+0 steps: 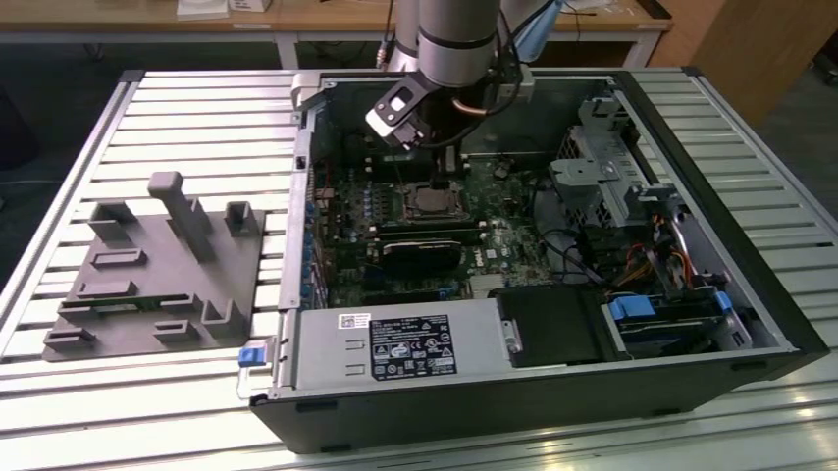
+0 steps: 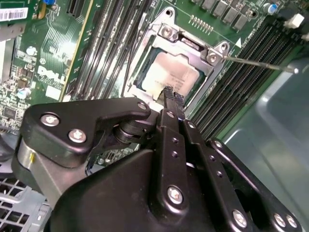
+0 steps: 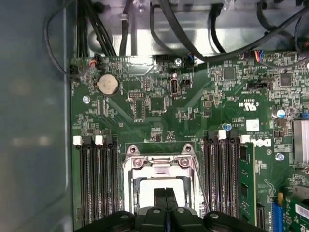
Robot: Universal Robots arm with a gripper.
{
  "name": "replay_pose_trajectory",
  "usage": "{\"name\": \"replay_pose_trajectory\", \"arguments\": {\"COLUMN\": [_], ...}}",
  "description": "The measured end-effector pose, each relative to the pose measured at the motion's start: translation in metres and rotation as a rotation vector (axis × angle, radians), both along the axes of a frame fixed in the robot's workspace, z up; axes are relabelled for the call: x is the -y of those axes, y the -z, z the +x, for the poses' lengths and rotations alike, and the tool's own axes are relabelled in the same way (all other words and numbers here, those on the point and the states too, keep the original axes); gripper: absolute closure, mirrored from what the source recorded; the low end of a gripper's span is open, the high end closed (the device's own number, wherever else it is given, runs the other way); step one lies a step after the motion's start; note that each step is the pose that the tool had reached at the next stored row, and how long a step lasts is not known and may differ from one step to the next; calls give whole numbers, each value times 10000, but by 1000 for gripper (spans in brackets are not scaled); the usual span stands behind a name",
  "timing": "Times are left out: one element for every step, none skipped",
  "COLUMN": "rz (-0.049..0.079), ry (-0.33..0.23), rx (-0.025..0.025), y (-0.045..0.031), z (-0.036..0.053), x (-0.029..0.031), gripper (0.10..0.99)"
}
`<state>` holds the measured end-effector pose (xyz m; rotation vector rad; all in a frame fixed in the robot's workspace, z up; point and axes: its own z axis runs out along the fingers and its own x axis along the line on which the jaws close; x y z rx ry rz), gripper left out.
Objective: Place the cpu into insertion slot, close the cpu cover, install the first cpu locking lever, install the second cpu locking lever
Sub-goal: 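Close the cpu cover, then install the first cpu locking lever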
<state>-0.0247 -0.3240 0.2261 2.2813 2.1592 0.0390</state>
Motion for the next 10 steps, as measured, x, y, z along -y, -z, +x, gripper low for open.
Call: {"name": "replay_pose_trajectory", "arguments": {"rz": [0, 1, 0, -1, -1, -1, -1, -2, -1, 0], "ry": [0, 0, 0, -1, 0, 0, -2, -5, -9, -15], "rx": [0, 0, -1, -1, -1, -1, -1, -2, -1, -1], "y": [13, 25, 37, 48, 57, 65, 71, 75, 79, 82], "z": [-6, -12, -19, -26, -35, -47, -61, -76, -90, -100], "x": [1, 2, 3, 4, 5, 5, 5, 6, 6, 6], "gripper": [980, 980, 980, 980, 980, 980, 980, 980, 980, 980]}}
